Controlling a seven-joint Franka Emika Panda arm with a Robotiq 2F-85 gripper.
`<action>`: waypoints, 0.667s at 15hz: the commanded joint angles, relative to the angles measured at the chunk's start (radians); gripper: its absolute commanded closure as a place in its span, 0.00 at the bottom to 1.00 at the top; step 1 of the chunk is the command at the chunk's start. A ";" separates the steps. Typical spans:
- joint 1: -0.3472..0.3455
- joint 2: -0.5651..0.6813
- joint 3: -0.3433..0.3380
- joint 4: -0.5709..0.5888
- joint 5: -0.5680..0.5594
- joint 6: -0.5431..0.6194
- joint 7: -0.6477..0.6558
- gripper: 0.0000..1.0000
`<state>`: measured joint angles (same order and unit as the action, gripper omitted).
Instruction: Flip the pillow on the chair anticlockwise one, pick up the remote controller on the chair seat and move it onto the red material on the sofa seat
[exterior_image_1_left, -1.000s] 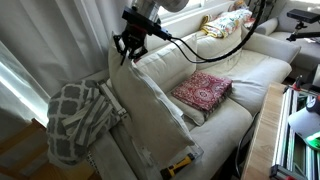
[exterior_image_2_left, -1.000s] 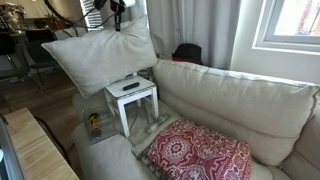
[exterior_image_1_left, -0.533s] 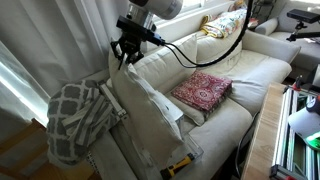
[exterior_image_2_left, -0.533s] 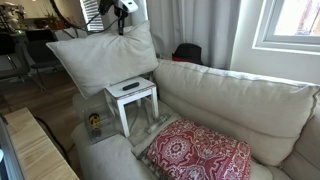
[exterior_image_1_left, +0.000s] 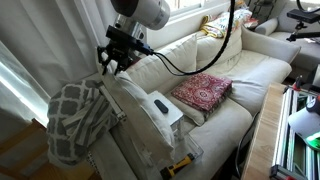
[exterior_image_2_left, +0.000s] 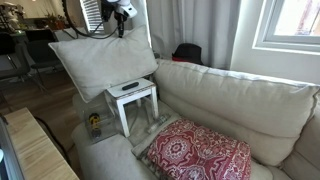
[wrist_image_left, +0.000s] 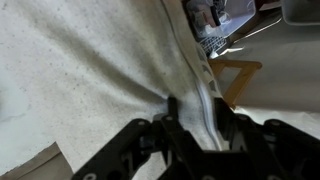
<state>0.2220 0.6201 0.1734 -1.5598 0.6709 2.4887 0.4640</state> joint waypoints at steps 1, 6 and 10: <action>-0.011 0.050 0.026 0.065 0.009 0.007 -0.042 0.25; -0.020 -0.011 0.034 0.029 0.018 0.019 -0.064 0.00; -0.035 -0.103 0.021 -0.056 0.005 0.017 -0.103 0.00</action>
<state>0.2091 0.6034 0.1904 -1.5164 0.6720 2.4895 0.4013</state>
